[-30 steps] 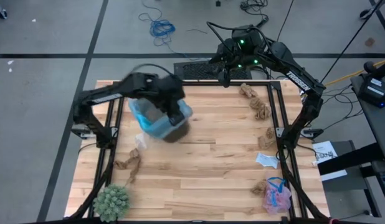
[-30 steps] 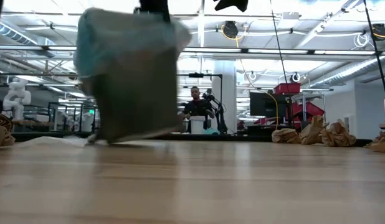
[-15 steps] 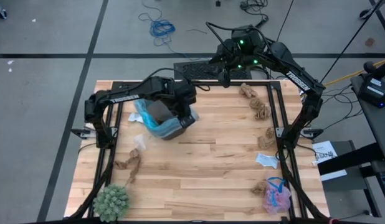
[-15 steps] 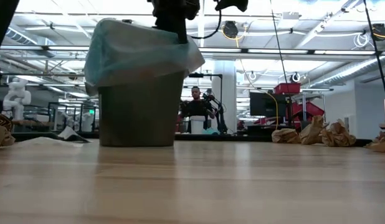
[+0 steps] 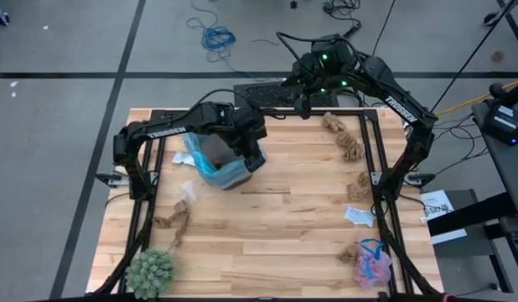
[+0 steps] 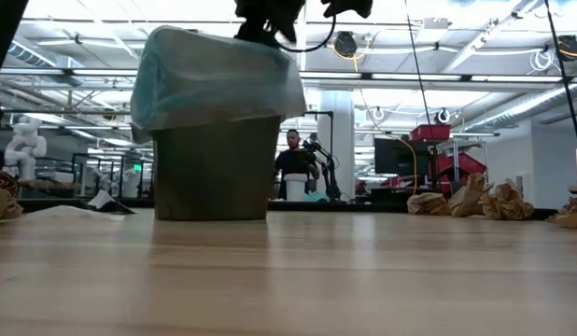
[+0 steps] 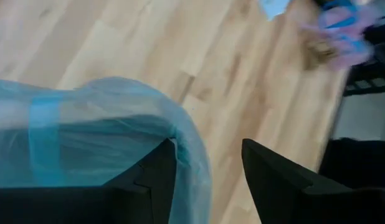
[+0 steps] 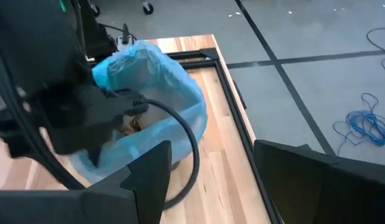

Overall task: Pick and place trash into bin
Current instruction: Adjust the brown trash bin

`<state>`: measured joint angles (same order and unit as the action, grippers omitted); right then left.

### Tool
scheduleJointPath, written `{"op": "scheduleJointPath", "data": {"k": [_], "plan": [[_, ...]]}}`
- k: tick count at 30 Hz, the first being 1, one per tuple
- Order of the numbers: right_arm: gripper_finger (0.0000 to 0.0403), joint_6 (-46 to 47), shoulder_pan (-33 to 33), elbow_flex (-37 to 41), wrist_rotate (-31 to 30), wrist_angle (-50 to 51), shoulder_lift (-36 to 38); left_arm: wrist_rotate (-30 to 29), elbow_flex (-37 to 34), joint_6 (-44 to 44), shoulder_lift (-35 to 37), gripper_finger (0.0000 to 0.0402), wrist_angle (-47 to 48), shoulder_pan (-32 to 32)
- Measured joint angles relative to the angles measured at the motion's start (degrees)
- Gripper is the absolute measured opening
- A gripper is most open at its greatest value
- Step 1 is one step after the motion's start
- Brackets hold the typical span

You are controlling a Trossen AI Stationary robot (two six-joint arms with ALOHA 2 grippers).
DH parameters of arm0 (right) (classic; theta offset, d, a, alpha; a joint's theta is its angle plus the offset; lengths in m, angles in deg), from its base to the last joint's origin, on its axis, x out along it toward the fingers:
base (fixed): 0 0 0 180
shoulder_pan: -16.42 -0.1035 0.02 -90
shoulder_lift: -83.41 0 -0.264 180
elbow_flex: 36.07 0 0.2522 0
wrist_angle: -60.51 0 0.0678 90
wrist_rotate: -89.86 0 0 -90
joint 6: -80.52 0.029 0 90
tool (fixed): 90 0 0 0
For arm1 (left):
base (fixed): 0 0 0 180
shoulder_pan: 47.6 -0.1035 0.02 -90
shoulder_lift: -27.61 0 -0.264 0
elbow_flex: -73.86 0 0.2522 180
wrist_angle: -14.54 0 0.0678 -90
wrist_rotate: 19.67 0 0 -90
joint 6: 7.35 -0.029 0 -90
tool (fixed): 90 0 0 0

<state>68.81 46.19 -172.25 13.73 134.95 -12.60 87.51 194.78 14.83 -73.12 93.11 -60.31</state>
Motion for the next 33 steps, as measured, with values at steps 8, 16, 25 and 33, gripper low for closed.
{"op": "scheduleJointPath", "data": {"k": [8,16,25,33], "plan": [[0.0222,0.1,4.7,0.0,0.0,1.7,2.5,2.4,7.0,2.6,0.0,0.0177,-0.2,-0.5],[0.0222,0.0,8.0,0.0,0.0,1.8,5.9,0.9,10.7,2.9,0.0,0.0177,-0.1,-0.5],[0.0203,-4.3,8.0,1.4,11.7,5.2,6.2,4.3,10.7,5.9,0.0,0.0149,0.2,0.1],[0.0019,-10.1,9.3,8.7,13.5,5.0,6.2,3.3,10.7,5.8,0.7,0.0007,0.3,1.3]]}}
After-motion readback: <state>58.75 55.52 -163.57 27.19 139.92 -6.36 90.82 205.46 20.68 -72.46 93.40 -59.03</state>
